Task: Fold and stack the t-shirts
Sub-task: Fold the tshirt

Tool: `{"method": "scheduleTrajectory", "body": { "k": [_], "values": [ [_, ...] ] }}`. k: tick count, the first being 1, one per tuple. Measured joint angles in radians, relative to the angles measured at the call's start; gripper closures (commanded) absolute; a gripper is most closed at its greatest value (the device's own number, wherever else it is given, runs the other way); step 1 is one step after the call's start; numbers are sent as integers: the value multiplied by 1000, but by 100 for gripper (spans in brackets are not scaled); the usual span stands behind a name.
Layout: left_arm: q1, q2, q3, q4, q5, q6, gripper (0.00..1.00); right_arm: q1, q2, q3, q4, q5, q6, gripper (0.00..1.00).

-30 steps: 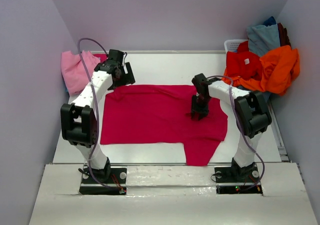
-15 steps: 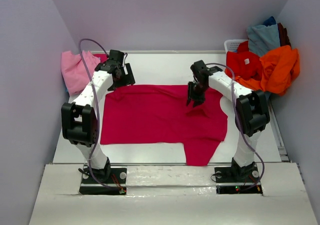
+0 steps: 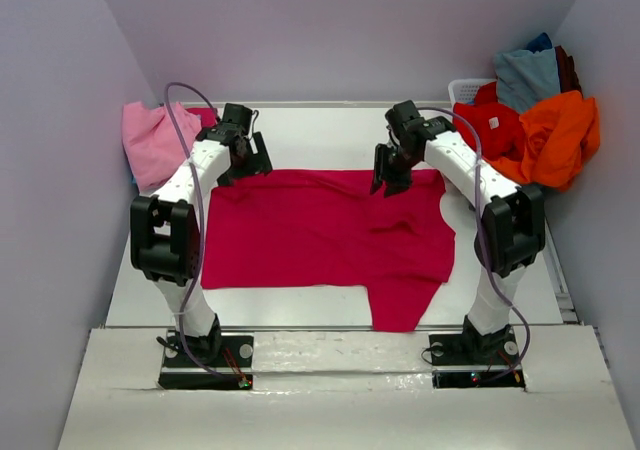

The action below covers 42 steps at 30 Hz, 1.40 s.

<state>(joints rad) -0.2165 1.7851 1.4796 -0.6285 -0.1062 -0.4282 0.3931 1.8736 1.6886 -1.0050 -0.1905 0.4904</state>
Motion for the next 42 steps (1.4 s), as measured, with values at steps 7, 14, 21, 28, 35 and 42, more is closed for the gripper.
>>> {"method": "scheduleTrajectory", "body": {
  "k": [7,14,21,28,35,42],
  "values": [
    [29,34,0,11,17,-9,1,-41,94,1,19,10,2,54],
    [165,76,0,27,68,-11,1,-82,120,-60,62,11,-1,55],
    [252,156,50,47,153,-16,2,-101,120,-135,81,11,-2,55],
    [241,253,113,98,284,-15,6,-106,120,-135,94,11,-8,55],
    [250,301,151,115,335,-21,6,-114,120,-135,94,12,-16,56],
    [294,307,167,116,325,-23,6,-117,120,-135,97,12,-21,57]
  ]
}}
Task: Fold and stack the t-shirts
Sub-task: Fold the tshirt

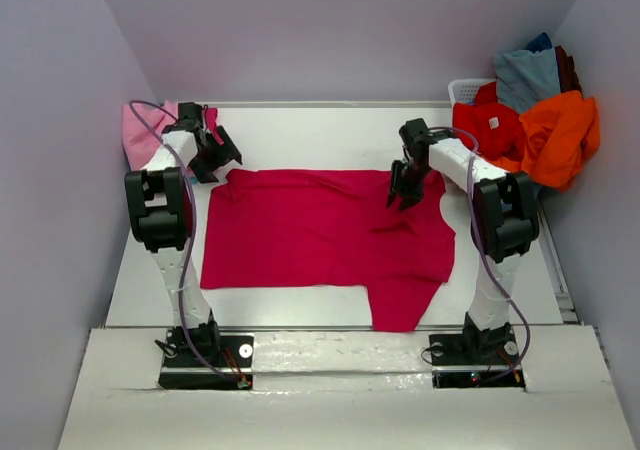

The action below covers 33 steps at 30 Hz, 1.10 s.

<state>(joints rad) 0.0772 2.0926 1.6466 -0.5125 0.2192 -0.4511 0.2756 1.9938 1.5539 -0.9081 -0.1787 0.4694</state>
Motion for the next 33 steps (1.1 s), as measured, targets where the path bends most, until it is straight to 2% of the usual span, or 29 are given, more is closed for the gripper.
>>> {"method": "scheduleTrajectory", "body": {
  "k": [3,13,33],
  "values": [
    [22,2,10,0,-10,0,8,0,0,0,0,0,-2,57],
    [35,43,35,13,46,1,21,-6,11,0,0,-1,-4,57],
    [36,65,-18,103,178,-1,29,-8,11,-25,5,-2,-5,57]
  ]
}}
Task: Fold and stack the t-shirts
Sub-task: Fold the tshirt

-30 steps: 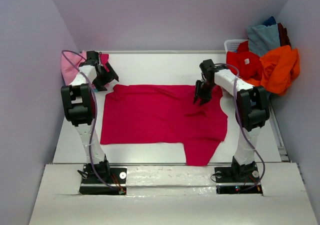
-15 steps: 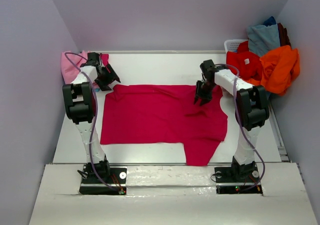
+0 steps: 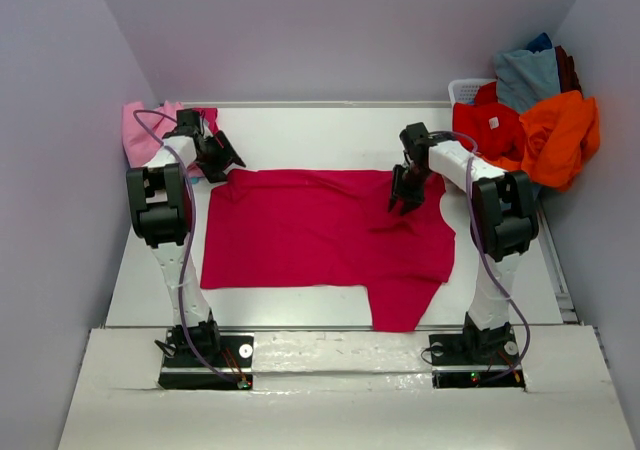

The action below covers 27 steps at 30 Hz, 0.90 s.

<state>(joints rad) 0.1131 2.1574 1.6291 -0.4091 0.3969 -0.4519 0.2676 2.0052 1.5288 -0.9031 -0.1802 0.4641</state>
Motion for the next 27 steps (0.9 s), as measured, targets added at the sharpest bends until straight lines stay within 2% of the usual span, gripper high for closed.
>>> {"method": "scheduleTrajectory", "body": {
  "k": [8,27],
  "values": [
    [0,-9,-31,33,26,-2,30,0,0,-12,7,0,0,57],
    [0,-181,-70,-3,24,0,30,0,0,-35,22,-3,0,57]
  ]
}}
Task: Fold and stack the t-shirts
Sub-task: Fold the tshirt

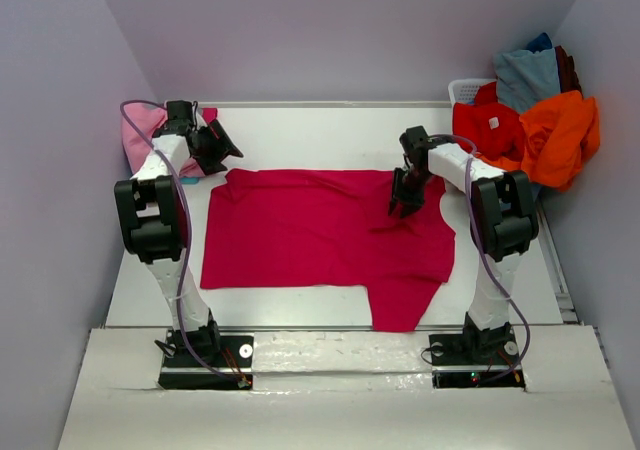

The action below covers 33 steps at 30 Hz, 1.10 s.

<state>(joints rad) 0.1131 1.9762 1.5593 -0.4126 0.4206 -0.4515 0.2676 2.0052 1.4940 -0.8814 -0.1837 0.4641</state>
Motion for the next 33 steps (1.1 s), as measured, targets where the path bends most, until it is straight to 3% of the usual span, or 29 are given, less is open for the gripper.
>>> {"method": "scheduleTrajectory", "body": {
  "k": [8,22,33],
  "values": [
    [0,-2,-39,-12,-6,10,30,0,0,-7,2,0,0,57],
    [24,-2,-62,-26,-145,13,29,0,0,-43,16,0,0,57],
    [31,55,-75,39,-70,9,29,0,0,-46,16,0,0,57]
  ]
}}
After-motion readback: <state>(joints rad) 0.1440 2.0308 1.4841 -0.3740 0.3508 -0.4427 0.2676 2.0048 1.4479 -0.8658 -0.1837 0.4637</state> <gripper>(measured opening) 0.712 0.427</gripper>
